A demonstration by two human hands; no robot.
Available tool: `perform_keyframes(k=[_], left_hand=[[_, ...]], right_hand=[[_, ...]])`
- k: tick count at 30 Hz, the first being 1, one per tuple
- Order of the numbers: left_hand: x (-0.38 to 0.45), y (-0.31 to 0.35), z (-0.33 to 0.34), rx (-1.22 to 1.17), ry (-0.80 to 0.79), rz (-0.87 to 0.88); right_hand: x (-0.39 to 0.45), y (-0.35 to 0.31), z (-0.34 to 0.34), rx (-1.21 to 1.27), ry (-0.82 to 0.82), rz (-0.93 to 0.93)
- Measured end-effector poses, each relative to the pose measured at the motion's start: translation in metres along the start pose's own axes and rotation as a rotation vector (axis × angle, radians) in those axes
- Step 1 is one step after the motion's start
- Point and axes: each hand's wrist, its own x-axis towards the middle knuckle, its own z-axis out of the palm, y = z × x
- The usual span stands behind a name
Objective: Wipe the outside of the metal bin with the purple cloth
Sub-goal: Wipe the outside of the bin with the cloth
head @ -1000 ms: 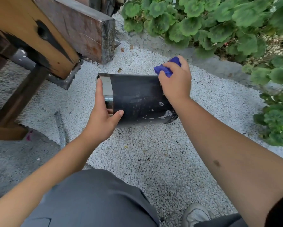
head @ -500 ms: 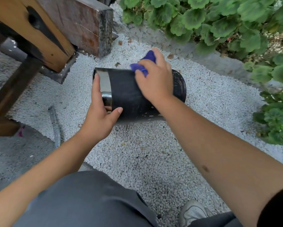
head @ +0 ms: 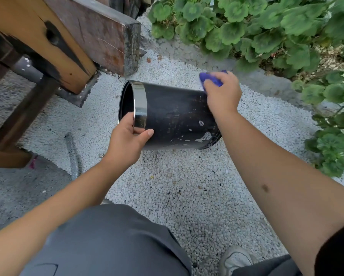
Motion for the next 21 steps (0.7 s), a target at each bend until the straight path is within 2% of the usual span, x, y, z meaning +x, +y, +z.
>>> perform_keyframes(k=[2, 5, 8, 12, 14, 17, 21], left_hand=[[0.007, 0.009, -0.003, -0.115, 0.021, -0.055], [0.015, 0.024, -0.010, -0.321, 0.034, -0.073], [0.019, 0.031, -0.012, -0.322, 0.047, -0.018], [0.011, 0.030, -0.004, -0.240, 0.012, 0.067], [0.007, 0.025, -0.004, -0.206, 0.008, 0.104], [0.005, 0.019, -0.007, -0.219, -0.024, 0.085], [0.004, 0.016, -0.008, -0.205, -0.022, 0.048]], right_hand=[[0.002, -0.023, -0.007, 0.258, 0.004, 0.107], [-0.009, -0.057, -0.004, 0.398, -0.041, 0.027], [-0.037, -0.077, 0.019, 0.251, -0.087, -0.207], [-0.087, -0.069, 0.052, -0.067, -0.270, -0.564], [-0.095, -0.055, 0.059, -0.223, -0.261, -0.682], [-0.080, -0.039, 0.059, -0.271, -0.183, -0.697], [-0.053, -0.010, 0.045, -0.306, -0.111, -0.542]])
